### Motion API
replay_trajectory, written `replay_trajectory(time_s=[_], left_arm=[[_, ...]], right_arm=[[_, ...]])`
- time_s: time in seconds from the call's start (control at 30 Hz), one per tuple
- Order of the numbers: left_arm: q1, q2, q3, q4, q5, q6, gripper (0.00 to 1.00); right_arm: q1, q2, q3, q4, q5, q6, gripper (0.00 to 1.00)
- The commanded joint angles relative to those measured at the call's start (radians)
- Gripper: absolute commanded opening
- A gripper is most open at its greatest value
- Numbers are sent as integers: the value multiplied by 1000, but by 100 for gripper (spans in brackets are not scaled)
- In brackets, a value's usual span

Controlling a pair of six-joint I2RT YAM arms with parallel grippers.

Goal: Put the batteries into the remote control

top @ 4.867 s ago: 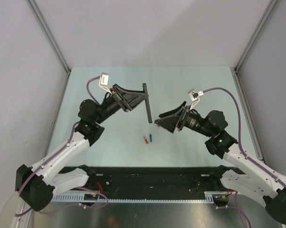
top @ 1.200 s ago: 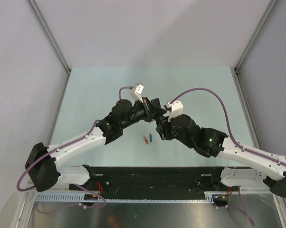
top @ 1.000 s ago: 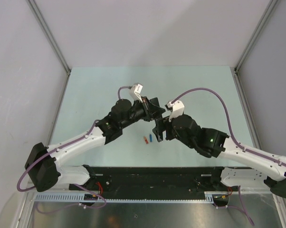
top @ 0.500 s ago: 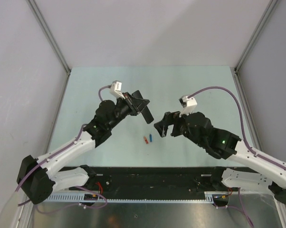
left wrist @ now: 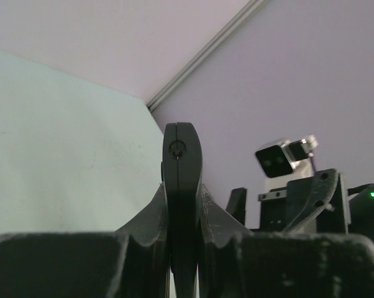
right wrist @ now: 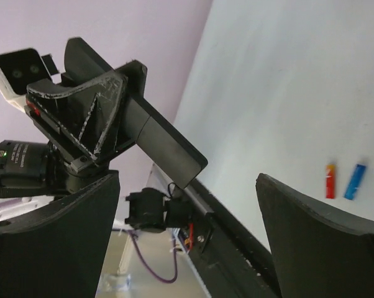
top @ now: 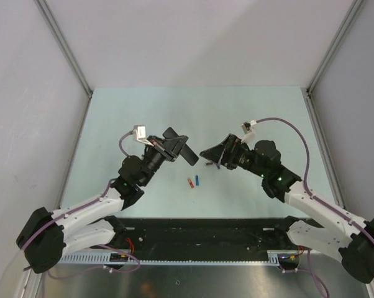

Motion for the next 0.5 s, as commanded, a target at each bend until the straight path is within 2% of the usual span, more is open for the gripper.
replay_trajectory(time_s=[0.0,0.2,0.47], left_arm=[[-22,-13,27,113,-34,43,0],[-36,9,36,113,-39,60,0],[-59,21,42,113,-51,96,0]], right_arm=[[3,85,20,193,-187,87,96],[15,124,20,251,-197,97,95],[17,206,26,345,-206,147,81]])
